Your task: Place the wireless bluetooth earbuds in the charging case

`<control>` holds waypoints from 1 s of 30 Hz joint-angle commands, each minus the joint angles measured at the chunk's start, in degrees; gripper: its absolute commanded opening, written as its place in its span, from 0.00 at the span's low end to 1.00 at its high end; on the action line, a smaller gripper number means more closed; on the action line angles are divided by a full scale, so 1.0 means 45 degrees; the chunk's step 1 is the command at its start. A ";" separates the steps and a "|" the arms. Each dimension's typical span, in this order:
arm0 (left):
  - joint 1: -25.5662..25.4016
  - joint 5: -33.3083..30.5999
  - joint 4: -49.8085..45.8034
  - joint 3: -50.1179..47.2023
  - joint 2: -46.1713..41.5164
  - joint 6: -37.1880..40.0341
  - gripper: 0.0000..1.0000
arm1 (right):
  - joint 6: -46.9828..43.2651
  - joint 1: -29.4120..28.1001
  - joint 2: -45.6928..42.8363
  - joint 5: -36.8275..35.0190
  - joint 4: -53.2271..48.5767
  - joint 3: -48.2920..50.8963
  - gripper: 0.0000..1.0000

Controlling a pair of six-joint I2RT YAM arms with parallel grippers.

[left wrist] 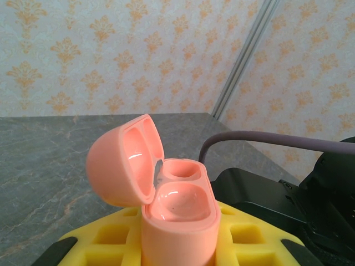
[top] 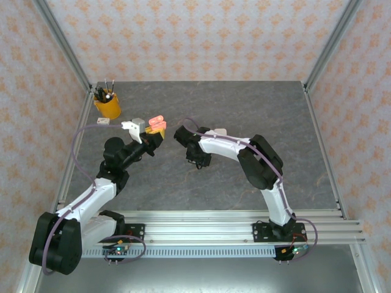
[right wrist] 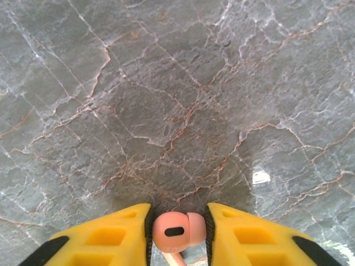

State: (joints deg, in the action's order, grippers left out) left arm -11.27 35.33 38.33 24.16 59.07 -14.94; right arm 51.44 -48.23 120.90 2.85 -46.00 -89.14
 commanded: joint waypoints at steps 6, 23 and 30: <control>-0.0093 -0.0078 0.0026 0.0549 -0.0237 0.0235 0.00 | 0.0073 -0.0005 -0.0233 -0.0170 -0.0166 0.0617 0.36; -0.0171 -0.0078 0.0034 0.0724 -0.0060 0.0214 0.00 | 0.0151 -0.0145 -0.0446 -0.0041 -0.0013 0.0967 0.39; -0.0177 -0.0097 0.0028 0.0724 -0.0060 0.0214 0.00 | 0.0200 -0.0215 -0.0326 -0.0033 -0.0013 0.1003 0.37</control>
State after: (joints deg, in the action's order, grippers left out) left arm -11.64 35.33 37.76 25.58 59.02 -14.94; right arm 51.44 -48.62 119.39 2.96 -42.78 -86.56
